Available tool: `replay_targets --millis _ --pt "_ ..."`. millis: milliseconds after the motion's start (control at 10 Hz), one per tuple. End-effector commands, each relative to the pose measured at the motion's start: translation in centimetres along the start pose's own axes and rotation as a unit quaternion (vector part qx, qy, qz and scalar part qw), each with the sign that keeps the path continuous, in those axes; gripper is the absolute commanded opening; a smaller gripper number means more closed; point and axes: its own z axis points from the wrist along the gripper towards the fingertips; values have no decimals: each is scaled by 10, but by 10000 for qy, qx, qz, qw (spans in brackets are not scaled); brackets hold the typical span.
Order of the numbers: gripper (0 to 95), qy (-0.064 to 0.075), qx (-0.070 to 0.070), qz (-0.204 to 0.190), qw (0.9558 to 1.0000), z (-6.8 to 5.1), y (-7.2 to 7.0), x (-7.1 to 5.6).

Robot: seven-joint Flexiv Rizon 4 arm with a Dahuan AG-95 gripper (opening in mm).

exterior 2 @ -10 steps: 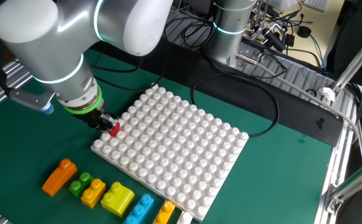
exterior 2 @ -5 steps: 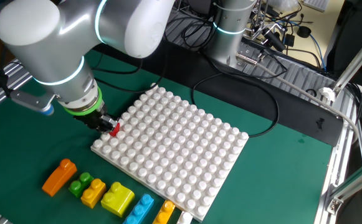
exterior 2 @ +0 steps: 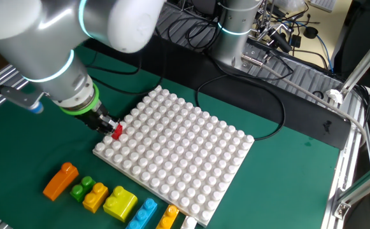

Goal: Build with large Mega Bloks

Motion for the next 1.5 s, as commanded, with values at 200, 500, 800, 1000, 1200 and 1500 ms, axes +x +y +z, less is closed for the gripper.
replay_targets --millis 200,500,800,1000,1200,1500 --pt "760 112 493 -15 9987 -8 2 12" --pt "950 103 676 -121 9976 -7 3 25" --pt "760 -47 961 -306 9949 3 -2 29" --pt "760 -103 955 -370 9947 9 -10 28" --pt "760 -156 970 -393 9944 14 -12 23" --pt "760 -227 1013 -486 9934 23 -15 16"
